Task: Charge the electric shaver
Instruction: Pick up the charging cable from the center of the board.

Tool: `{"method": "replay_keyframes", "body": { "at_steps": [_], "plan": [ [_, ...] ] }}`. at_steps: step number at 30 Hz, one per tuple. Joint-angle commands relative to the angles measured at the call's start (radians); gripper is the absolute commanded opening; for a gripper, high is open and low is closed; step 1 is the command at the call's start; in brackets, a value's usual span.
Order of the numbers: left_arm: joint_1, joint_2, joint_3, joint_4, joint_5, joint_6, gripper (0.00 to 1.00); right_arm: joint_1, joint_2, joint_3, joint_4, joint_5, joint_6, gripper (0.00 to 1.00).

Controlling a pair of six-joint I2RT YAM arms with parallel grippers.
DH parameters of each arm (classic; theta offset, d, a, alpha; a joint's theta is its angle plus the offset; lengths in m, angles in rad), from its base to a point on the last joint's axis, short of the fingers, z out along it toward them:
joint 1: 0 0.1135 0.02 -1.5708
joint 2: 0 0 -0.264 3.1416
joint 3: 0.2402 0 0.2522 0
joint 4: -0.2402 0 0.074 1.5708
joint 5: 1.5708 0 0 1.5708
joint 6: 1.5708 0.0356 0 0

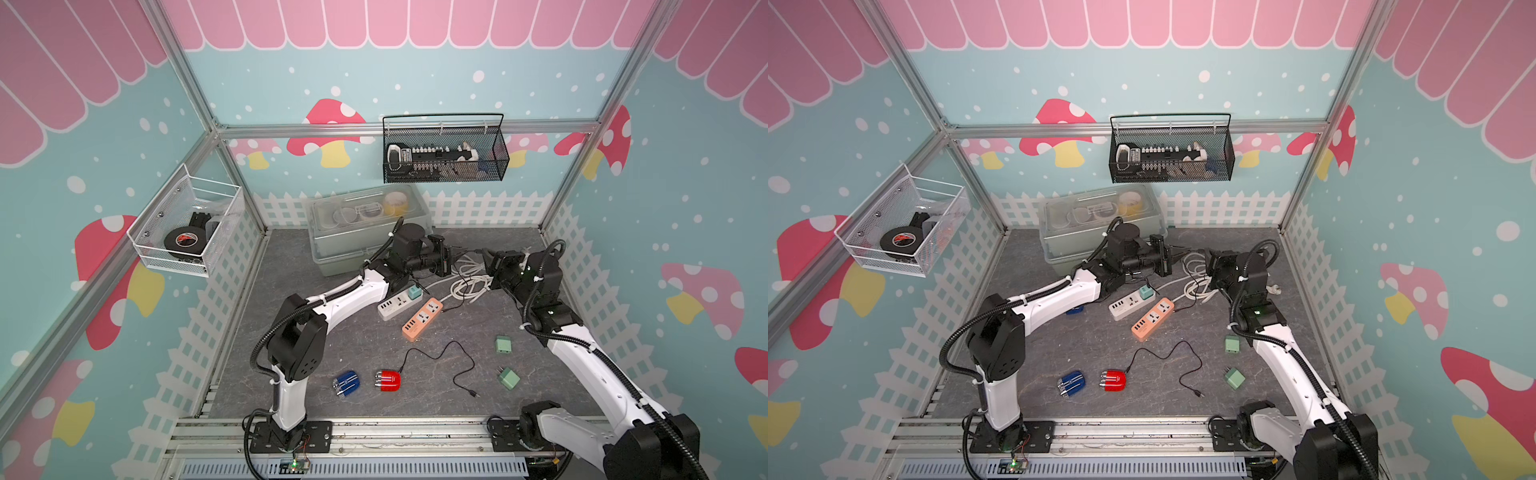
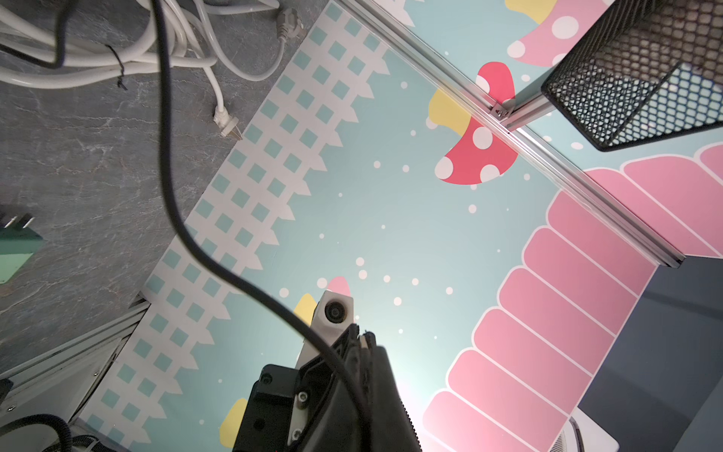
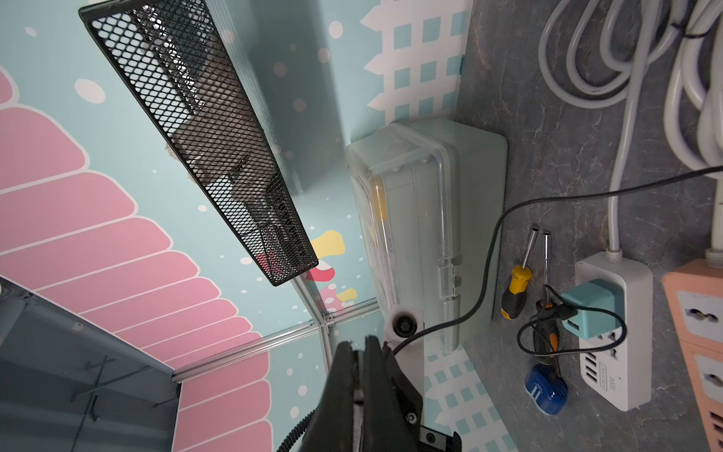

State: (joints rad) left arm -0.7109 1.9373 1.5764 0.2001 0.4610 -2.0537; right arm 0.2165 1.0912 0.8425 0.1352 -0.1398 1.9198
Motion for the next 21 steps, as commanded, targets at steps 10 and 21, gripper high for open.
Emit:
{"method": "replay_keyframes", "body": {
  "at_steps": [10,21],
  "plan": [
    [-0.019,0.030,0.066,0.012,0.060,0.072,0.35,0.000,0.011,0.035,-0.034,0.005,-0.001,0.00],
    [-0.019,0.072,0.115,-0.067,0.093,0.165,0.26,0.000,0.006,0.059,-0.087,-0.021,0.001,0.00]
  ]
}}
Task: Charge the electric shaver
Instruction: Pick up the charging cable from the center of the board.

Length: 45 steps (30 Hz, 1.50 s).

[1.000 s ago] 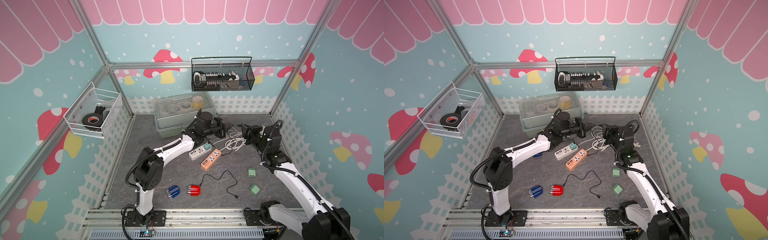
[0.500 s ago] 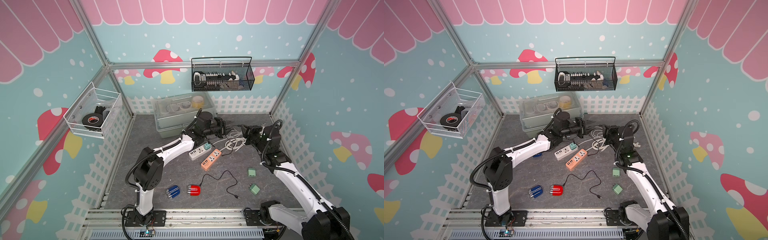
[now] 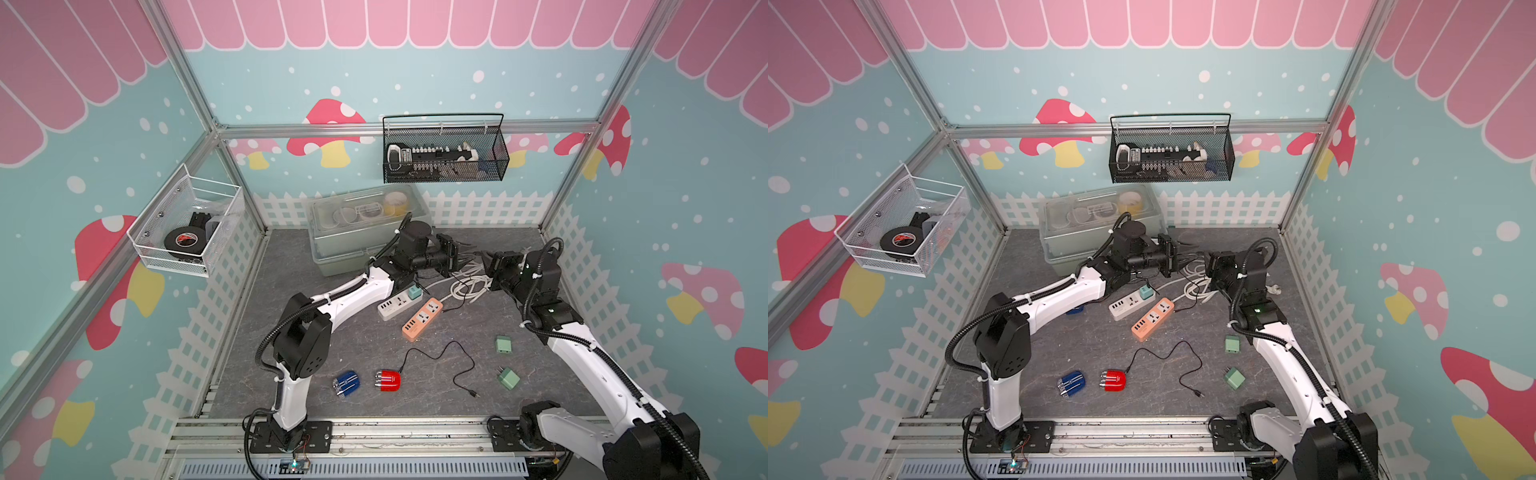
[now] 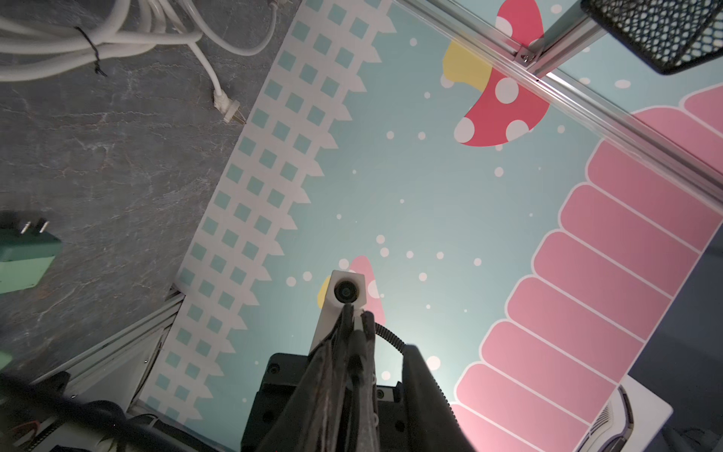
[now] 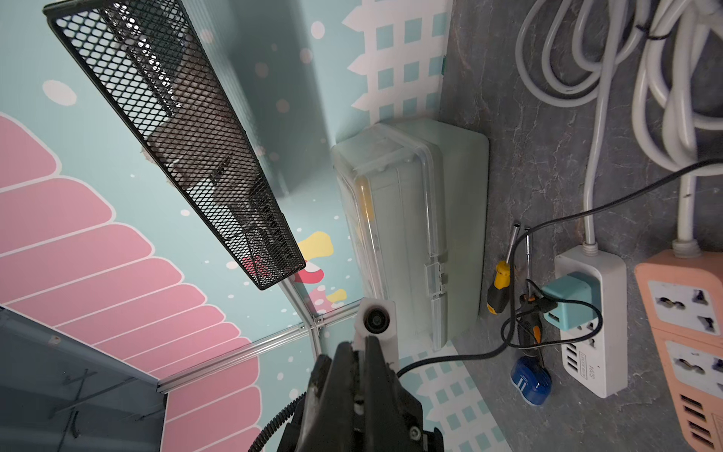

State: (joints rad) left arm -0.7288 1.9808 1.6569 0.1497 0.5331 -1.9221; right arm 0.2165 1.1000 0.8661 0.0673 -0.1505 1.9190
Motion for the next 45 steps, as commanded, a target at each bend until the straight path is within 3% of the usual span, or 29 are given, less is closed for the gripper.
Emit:
{"method": "replay_keyframes", "body": {
  "at_steps": [1,17,30,40,45],
  "plan": [
    [-0.002,0.032,0.036,-0.015,0.024,0.035,0.23,0.001,-0.003,0.036,-0.021,-0.013,0.002,0.00],
    [-0.004,0.042,0.027,-0.013,0.036,0.057,0.09,0.001,0.001,0.051,-0.069,-0.037,0.000,0.00],
    [-0.006,0.036,0.014,-0.027,0.058,0.074,0.12,0.000,0.024,0.075,-0.109,-0.052,0.006,0.00],
    [-0.004,0.024,-0.009,-0.025,0.051,0.075,0.01,-0.001,0.011,0.064,-0.119,-0.043,0.005,0.00],
    [0.000,0.005,-0.034,-0.035,0.044,0.085,0.00,-0.009,0.005,0.089,-0.181,-0.046,-0.049,0.00]
  ]
}}
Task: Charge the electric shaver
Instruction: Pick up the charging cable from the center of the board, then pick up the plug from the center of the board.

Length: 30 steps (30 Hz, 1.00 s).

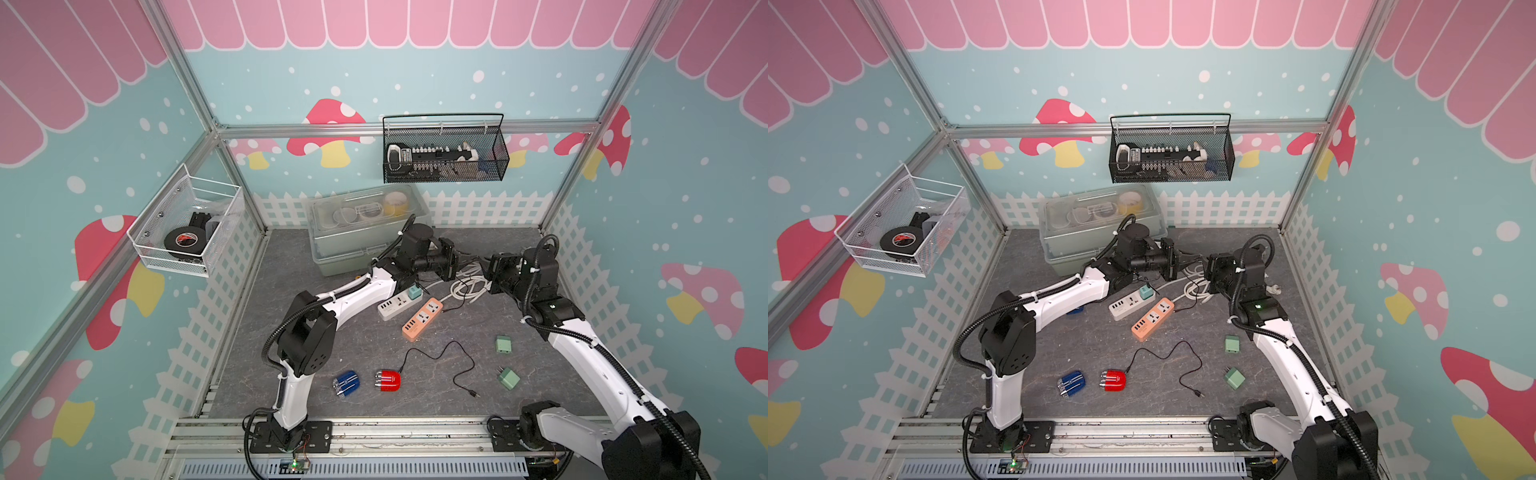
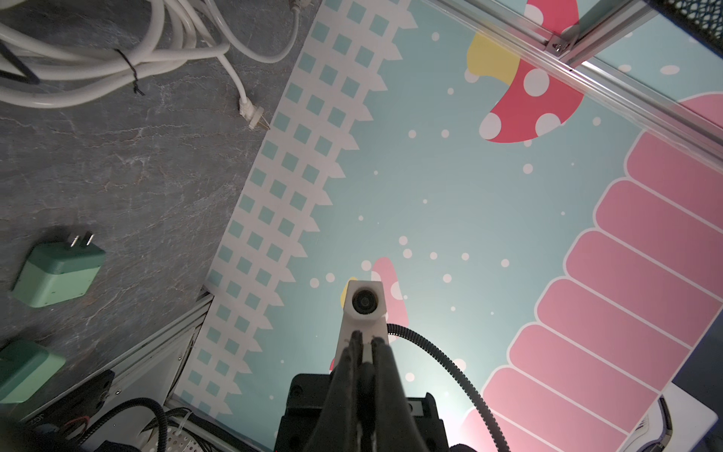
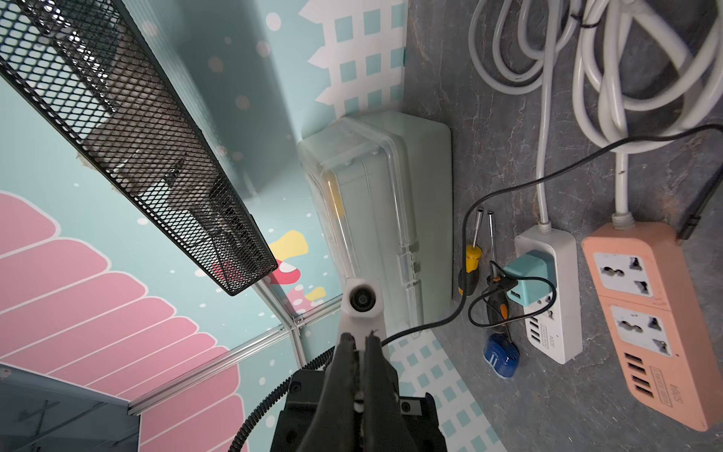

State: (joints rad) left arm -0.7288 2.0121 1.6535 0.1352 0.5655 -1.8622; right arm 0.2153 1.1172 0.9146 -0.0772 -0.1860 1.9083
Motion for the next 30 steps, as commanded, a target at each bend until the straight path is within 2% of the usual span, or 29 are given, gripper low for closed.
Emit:
{"method": "replay_keyframes", "body": {
  "at_steps": [1,4,6,10,14,18,22,30],
  "plan": [
    [0.000,-0.032,-0.040,-0.020,0.011,0.026,0.00,-0.014,-0.015,0.058,-0.089,-0.010,-0.083,0.07],
    [0.009,-0.051,-0.067,-0.023,0.004,0.029,0.00,-0.051,-0.031,0.132,-0.327,-0.004,-0.272,0.38],
    [0.012,-0.063,-0.088,-0.025,0.002,0.028,0.00,-0.084,-0.023,0.208,-0.561,0.036,-0.473,0.51],
    [0.019,-0.087,-0.126,-0.037,0.008,0.029,0.00,-0.119,0.020,0.252,-0.937,0.197,-0.851,0.62],
    [0.027,-0.105,-0.151,-0.054,0.027,0.034,0.00,-0.176,0.040,0.087,-0.983,0.176,-1.025,0.66],
    [0.032,-0.125,-0.164,-0.095,0.040,0.056,0.00,-0.184,0.141,0.012,-0.966,0.150,-1.163,0.68],
    [0.032,-0.134,-0.184,-0.091,0.052,0.051,0.00,-0.184,0.264,-0.005,-0.928,0.131,-1.283,0.68],
    [0.034,-0.141,-0.185,-0.093,0.060,0.053,0.00,-0.188,0.411,0.075,-0.896,0.181,-1.393,0.70]
  ]
}}
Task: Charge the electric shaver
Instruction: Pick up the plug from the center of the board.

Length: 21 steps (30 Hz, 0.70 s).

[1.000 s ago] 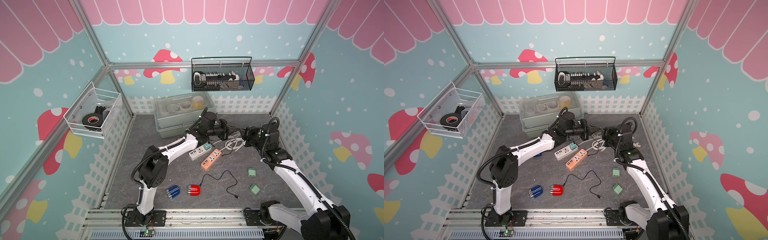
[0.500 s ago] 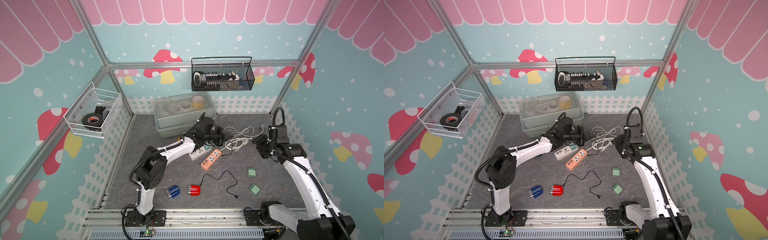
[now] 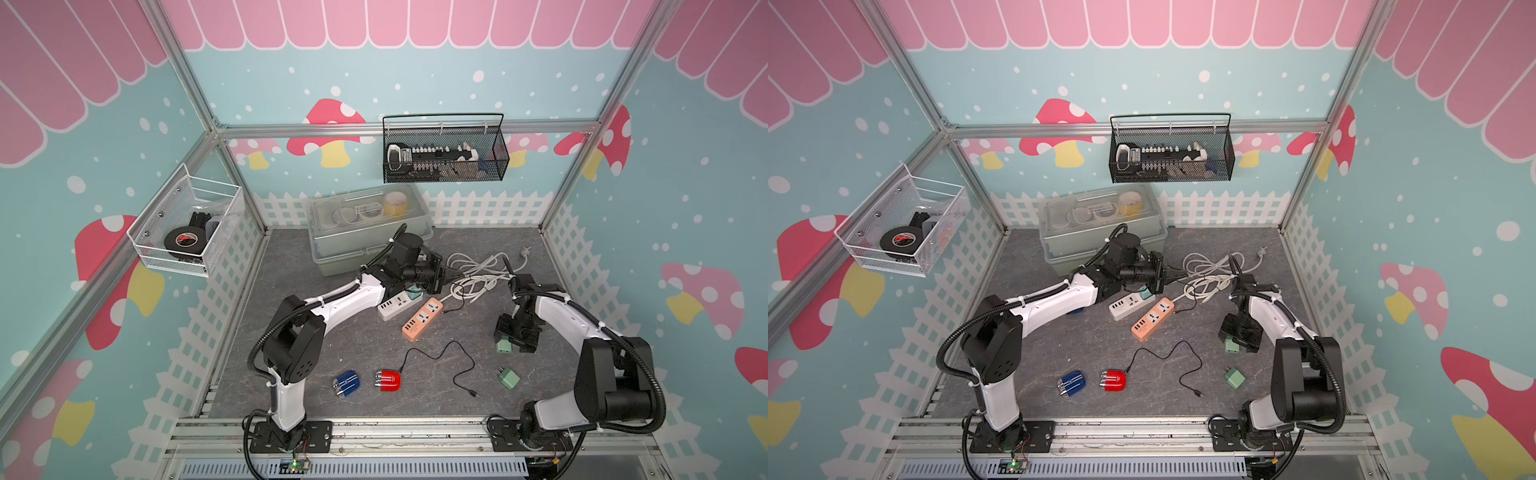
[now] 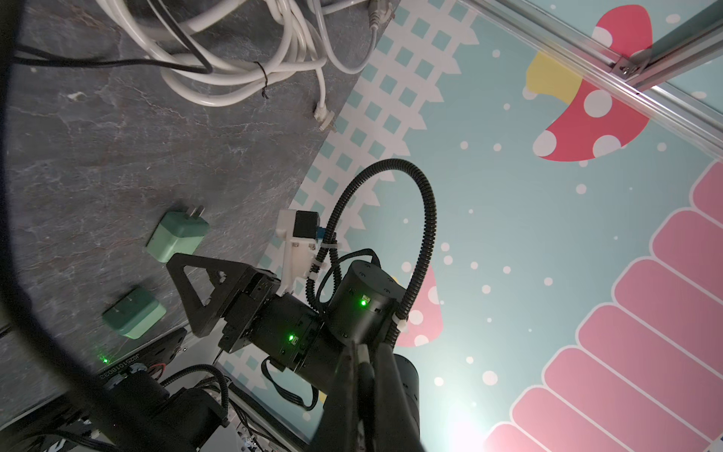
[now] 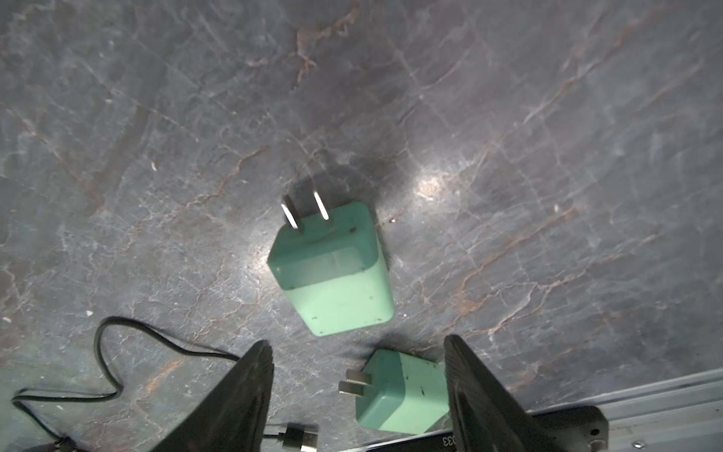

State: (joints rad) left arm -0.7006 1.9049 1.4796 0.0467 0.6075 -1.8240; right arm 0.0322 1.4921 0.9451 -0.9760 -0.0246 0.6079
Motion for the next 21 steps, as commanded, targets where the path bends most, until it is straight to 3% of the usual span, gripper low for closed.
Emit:
{"method": "replay_keyframes", "body": {
  "at_steps": [1,10,21],
  "plan": [
    [0.006,-0.033,-0.010,-0.004,0.017,0.015,0.00,-0.006,0.053,0.049,0.004,0.021,-0.100,0.69],
    [0.006,-0.032,-0.001,-0.008,0.017,0.013,0.00,-0.018,0.190,0.084,0.045,-0.016,-0.169,0.59],
    [0.004,-0.026,0.003,-0.003,0.014,0.006,0.00,-0.018,0.237,0.072,0.032,-0.037,-0.147,0.49]
  ]
}}
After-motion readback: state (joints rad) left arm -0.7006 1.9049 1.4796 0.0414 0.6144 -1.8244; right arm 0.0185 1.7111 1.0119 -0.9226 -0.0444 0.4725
